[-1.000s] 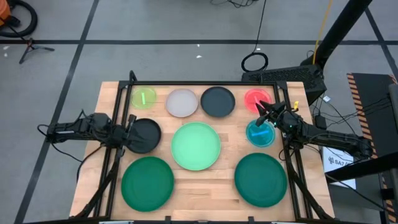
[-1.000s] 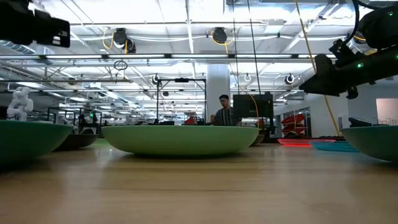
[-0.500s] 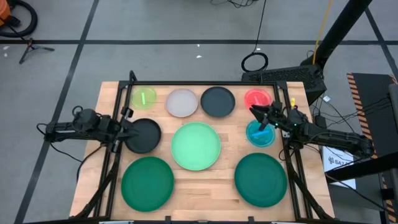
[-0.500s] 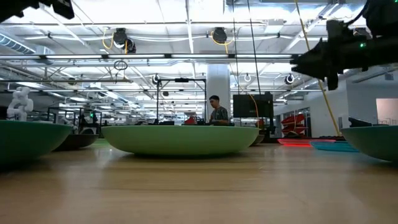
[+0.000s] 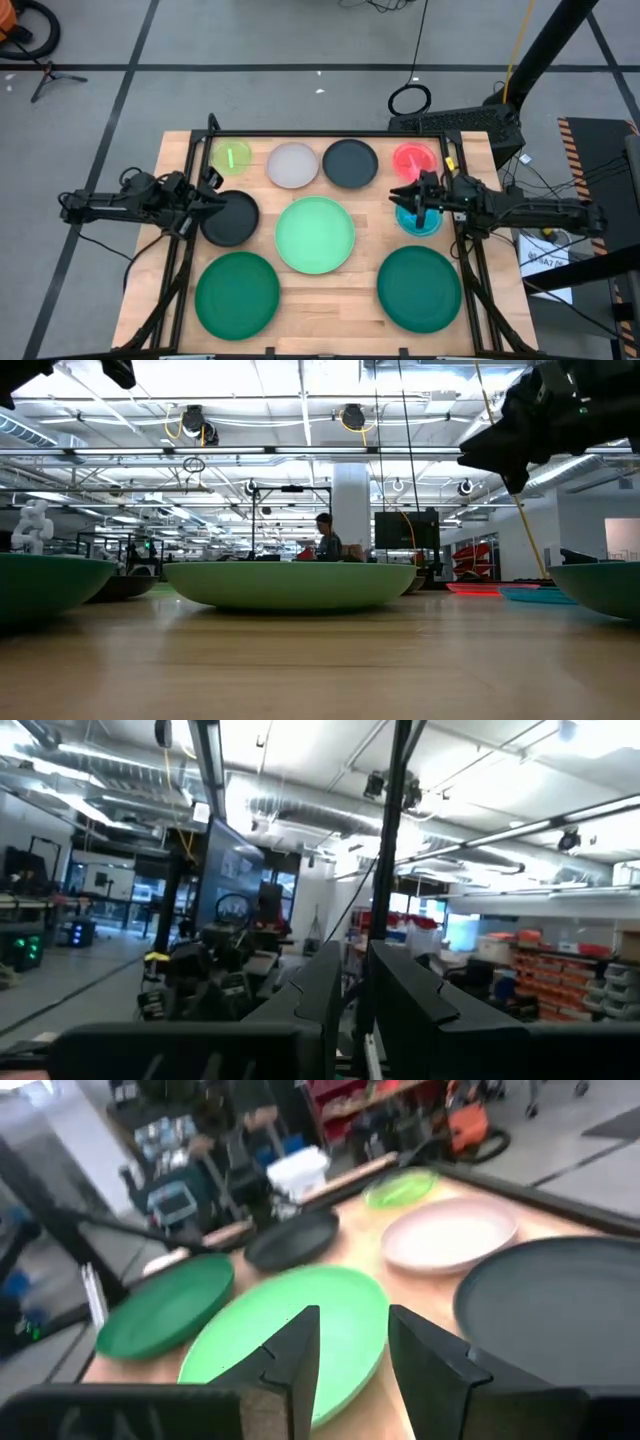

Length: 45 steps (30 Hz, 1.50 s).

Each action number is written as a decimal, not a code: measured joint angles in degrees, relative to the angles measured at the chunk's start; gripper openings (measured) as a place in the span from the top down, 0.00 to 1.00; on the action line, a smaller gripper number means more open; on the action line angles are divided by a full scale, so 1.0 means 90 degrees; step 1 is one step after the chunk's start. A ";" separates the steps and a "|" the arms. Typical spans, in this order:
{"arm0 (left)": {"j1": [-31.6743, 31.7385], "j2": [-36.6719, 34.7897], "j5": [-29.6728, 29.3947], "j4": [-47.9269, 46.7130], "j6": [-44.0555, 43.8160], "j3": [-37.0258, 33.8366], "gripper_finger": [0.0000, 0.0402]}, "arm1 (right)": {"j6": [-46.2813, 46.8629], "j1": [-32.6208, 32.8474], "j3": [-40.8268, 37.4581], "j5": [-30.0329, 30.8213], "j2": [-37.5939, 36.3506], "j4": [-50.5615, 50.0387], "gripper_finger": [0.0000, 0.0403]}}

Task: Stack plastic plates
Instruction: Stack the right dark green plate on top of the green plate

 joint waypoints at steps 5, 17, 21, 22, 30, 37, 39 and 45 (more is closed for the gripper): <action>-0.0002 0.0012 -0.0074 0.0010 0.0373 0.0000 0.84 | -0.0291 0.0537 0.0871 0.0010 0.0779 -0.0922 0.72; -0.0001 0.0012 -0.0185 -0.0038 0.0529 0.0000 0.84 | -0.0226 0.1089 0.2935 -0.0496 0.2705 -0.5114 0.72; 0.0000 0.0012 -0.0188 -0.0093 0.0527 0.0000 0.84 | -0.1036 0.1408 0.2962 -0.1204 0.3189 -0.5632 0.72; -0.0002 0.0012 -0.0188 -0.0136 0.0526 0.0000 0.84 | -0.1125 0.1520 0.2962 -0.1206 0.3303 -0.5706 0.72; -0.0002 0.0012 -0.0190 -0.0210 0.0465 0.0000 0.84 | -0.1448 0.2518 0.3395 -0.0481 0.4329 -0.6090 0.72; 0.0000 0.0012 -0.0195 -0.0212 0.0507 0.0000 0.84 | -0.1377 0.2837 0.4324 0.0444 0.5059 -0.6801 0.71; -0.0002 0.0012 -0.0196 -0.0215 0.0506 0.0000 0.84 | -0.1280 0.2840 0.4360 0.0485 0.5171 -0.6752 0.70; -0.0002 0.0012 -0.0197 -0.0249 0.0506 0.0002 0.84 | -0.1295 0.2845 0.4373 0.0044 0.5557 -0.6742 0.54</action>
